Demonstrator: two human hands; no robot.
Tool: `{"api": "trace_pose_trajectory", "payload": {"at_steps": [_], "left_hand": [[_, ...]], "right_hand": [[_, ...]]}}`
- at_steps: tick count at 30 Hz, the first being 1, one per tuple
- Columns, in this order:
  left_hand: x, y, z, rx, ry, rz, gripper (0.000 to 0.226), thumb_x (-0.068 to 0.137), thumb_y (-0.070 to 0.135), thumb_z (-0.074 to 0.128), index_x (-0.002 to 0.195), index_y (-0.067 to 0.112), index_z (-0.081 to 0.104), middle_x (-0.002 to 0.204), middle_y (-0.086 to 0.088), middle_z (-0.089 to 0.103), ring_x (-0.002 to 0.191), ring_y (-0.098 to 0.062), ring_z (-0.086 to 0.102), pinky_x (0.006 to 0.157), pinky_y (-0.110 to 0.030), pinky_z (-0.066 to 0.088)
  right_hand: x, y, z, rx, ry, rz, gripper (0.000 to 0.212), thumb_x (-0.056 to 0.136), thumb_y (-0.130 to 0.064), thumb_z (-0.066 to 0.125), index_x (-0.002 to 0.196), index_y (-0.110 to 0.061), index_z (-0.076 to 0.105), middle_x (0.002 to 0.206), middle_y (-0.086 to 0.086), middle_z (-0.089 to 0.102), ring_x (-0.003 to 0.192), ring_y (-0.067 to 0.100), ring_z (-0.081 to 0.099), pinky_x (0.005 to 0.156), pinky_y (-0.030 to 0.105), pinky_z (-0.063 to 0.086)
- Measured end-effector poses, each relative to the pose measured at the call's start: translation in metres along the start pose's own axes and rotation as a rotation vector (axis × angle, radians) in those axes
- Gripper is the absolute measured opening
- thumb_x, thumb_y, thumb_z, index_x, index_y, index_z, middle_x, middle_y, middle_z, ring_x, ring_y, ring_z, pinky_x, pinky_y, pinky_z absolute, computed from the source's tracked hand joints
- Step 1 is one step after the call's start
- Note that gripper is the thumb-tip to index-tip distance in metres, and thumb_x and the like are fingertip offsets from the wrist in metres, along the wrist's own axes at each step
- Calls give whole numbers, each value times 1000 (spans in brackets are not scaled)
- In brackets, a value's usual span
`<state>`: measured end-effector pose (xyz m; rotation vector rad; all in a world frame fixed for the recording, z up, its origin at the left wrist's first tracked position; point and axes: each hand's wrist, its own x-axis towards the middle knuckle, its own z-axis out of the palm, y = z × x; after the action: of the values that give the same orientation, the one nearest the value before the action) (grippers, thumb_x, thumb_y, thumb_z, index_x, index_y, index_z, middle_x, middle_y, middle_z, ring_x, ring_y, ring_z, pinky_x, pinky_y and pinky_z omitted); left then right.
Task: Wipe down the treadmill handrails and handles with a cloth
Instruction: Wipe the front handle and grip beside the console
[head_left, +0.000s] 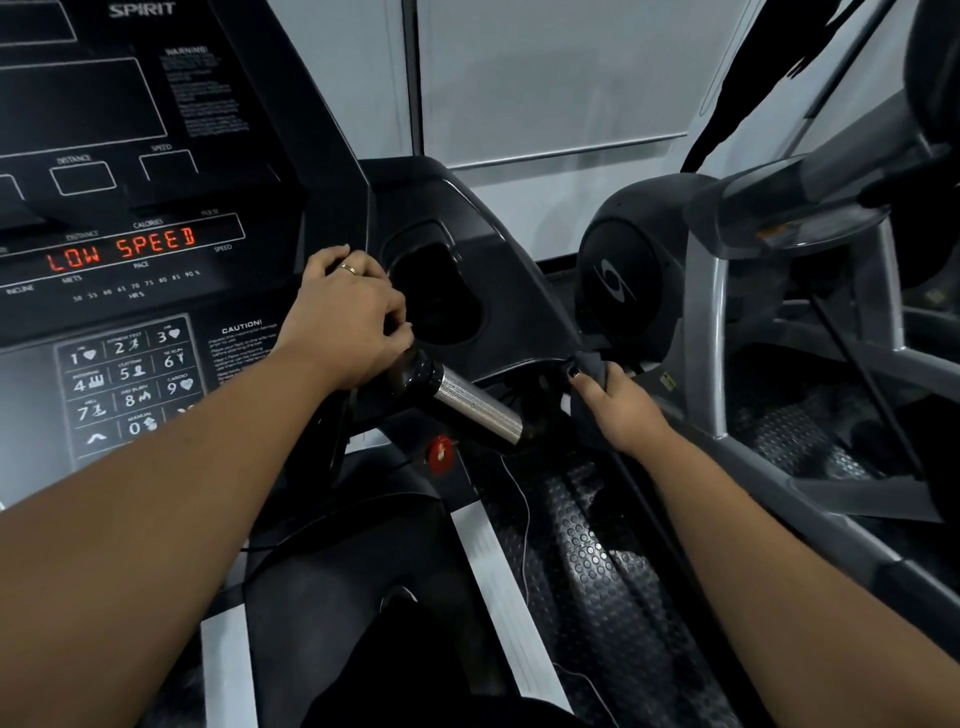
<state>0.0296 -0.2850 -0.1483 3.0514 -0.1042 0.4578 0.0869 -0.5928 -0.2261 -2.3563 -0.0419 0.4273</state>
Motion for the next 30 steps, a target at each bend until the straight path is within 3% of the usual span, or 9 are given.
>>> {"api": "trace_pose_trajectory", "payload": {"at_steps": [2,6,10,14,16,19,23,26,30], "left_hand": [[0,0,0,10,-3,0,20,85,44,58,77,31,71,98,9,61,118,-7,45,119,-37,7],[1,0,1,32,-20,1,23,85,47,54,79,32,71,101,8,61,120,-8,45,119,-38,7],[1,-2,3,51,-37,13,25,85,50,51,81,34,70,101,10,61,120,-7,44,120,-40,9],[1,0,2,55,-33,15,24,85,49,53,79,33,70,100,10,62,119,-8,44,119,-41,9],[1,0,2,52,-24,12,25,86,48,54,79,32,71,99,10,62,119,-7,45,119,-40,9],[2,-1,3,53,-18,8,25,86,48,54,79,31,72,97,10,61,118,-7,45,119,-39,8],[2,-2,4,51,-19,6,24,85,48,54,78,32,70,96,11,61,118,-6,45,120,-40,8],[2,-2,4,53,-20,5,24,85,48,55,77,32,70,96,11,60,118,-6,45,120,-40,8],[2,-1,4,65,-37,12,23,84,49,56,76,32,70,93,13,60,118,-6,44,120,-41,8]], "right_hand": [[-11,5,2,-119,31,-79,57,96,-54,44,137,-14,42,134,11,53,115,30,53,84,36,39],[-32,13,7,-257,48,-167,99,81,-76,24,152,-8,21,156,12,30,143,27,30,110,41,32],[-38,5,16,-414,106,-132,104,79,-79,12,154,-8,16,160,10,20,148,24,18,114,44,29],[-12,-10,24,-405,154,-72,74,99,-55,28,149,0,24,151,19,33,139,34,33,107,45,35],[3,-16,23,-385,145,-56,57,102,-40,33,137,4,36,137,24,46,123,40,47,94,44,41],[9,-16,19,-371,136,-75,45,102,-35,34,122,4,44,124,24,52,109,42,54,81,39,39],[14,-9,10,-205,72,-41,39,103,-34,32,115,-1,49,120,24,56,110,41,53,83,40,39],[24,-10,-1,-15,-27,70,41,104,-32,28,124,-5,52,126,19,55,115,34,50,83,33,31],[35,-6,-8,326,-85,247,39,104,-32,28,107,-10,60,107,9,57,101,25,51,89,33,35]]}}
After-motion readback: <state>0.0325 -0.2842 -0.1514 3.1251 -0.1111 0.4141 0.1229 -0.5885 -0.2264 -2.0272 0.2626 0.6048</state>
